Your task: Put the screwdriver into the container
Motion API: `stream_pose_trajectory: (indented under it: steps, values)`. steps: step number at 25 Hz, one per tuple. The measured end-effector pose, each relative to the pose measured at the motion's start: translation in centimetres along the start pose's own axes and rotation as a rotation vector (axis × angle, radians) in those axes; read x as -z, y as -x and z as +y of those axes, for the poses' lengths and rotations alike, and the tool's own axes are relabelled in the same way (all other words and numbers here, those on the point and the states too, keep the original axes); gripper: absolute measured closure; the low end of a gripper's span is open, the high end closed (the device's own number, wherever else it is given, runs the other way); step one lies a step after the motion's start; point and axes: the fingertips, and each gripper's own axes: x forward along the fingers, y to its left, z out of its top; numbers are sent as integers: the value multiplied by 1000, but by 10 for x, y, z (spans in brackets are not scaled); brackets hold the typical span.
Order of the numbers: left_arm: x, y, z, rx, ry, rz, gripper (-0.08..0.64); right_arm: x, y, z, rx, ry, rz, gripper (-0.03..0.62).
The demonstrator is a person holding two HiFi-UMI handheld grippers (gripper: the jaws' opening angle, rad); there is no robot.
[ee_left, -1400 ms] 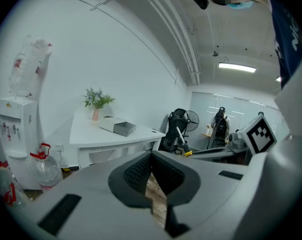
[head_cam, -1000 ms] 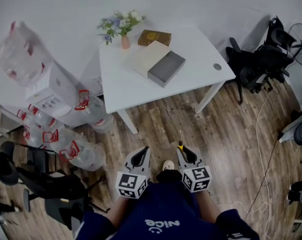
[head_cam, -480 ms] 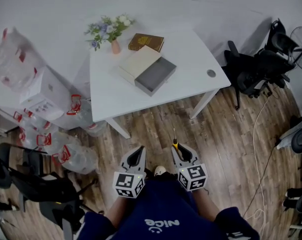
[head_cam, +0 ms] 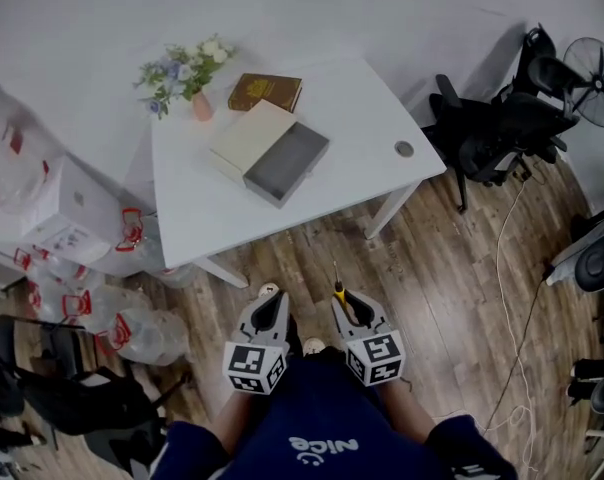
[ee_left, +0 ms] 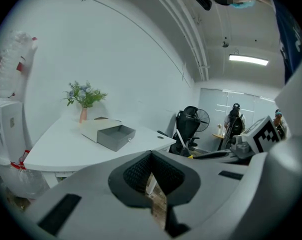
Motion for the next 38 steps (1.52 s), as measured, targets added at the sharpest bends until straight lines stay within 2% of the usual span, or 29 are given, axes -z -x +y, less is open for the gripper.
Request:
stream_pose_trajectory:
  steps: [7, 21, 29, 32, 38]
  values:
    - [-25, -46, 30, 47, -15, -5, 545, -23, -38, -25, 63, -27, -3, 503]
    - [-88, -137, 125, 106, -37, -13, 545, -94, -156, -53, 108, -14, -10, 503]
    - [-101, -167, 175, 124, -30, 4, 545, -107, -208, -62, 157, -41, 7, 503]
    - [-105, -174, 191, 113, -32, 8, 545, -113, -220, -67, 165, -39, 11, 503]
    - [-107, -182, 205, 41, 11, 22, 545, -125, -234, -83, 135, -18, 33, 503]
